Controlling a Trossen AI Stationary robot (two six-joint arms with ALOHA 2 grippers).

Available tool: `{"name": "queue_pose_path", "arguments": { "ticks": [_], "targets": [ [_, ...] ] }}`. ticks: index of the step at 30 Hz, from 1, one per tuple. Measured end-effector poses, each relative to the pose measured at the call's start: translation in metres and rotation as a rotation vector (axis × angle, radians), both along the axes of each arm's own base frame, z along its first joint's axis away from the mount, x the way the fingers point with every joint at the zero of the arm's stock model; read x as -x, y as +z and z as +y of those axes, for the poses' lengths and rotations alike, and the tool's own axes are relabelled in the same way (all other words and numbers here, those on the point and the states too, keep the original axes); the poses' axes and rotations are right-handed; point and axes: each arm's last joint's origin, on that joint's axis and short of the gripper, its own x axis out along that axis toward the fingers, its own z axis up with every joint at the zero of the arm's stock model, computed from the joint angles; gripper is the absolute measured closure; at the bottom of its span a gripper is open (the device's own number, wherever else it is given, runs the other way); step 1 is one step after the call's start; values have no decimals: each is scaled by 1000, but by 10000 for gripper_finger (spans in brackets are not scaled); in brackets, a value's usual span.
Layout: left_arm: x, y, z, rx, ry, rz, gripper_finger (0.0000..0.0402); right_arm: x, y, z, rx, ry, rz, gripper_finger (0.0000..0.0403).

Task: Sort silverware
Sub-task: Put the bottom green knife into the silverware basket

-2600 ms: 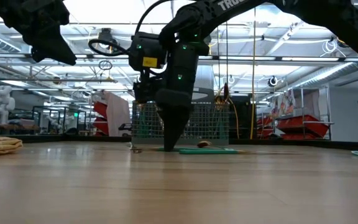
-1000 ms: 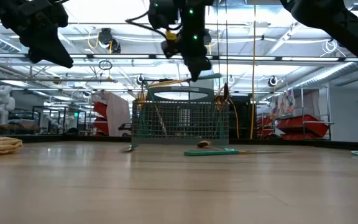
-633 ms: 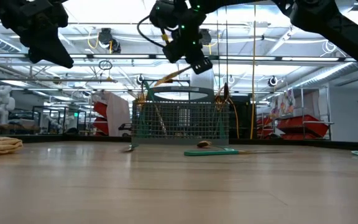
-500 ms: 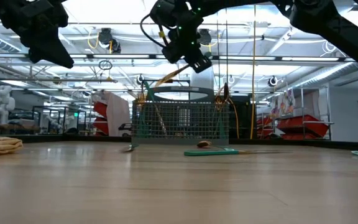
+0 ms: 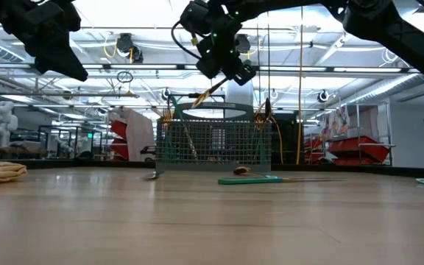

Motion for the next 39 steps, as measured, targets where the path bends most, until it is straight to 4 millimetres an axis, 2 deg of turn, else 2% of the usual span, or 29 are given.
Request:
{"name": "queue_pose_path", "arguments": {
  "ticks": [8,17,21,30,34,39],
  "targets": [
    [0,0,0,-2,3,0,311,-1,-14,14,-101,63,113,402],
    [0,0,0,-2,4,-1,311,-17,-65,0,-164,68,214,402],
    [0,0,0,-2,5,-1,311,-19,-80,-7,-177,62,248,402],
    [0,0,0,-4,7,-1,311,-19,-84,-9,-283,156,340,402],
    [0,0,0,-4,8,-1,311,-20,-85,-8,-331,184,305,400],
    [0,0,0,-4,8,-1,311,-20,-85,-6,-334,171,254,351]
  ]
}}
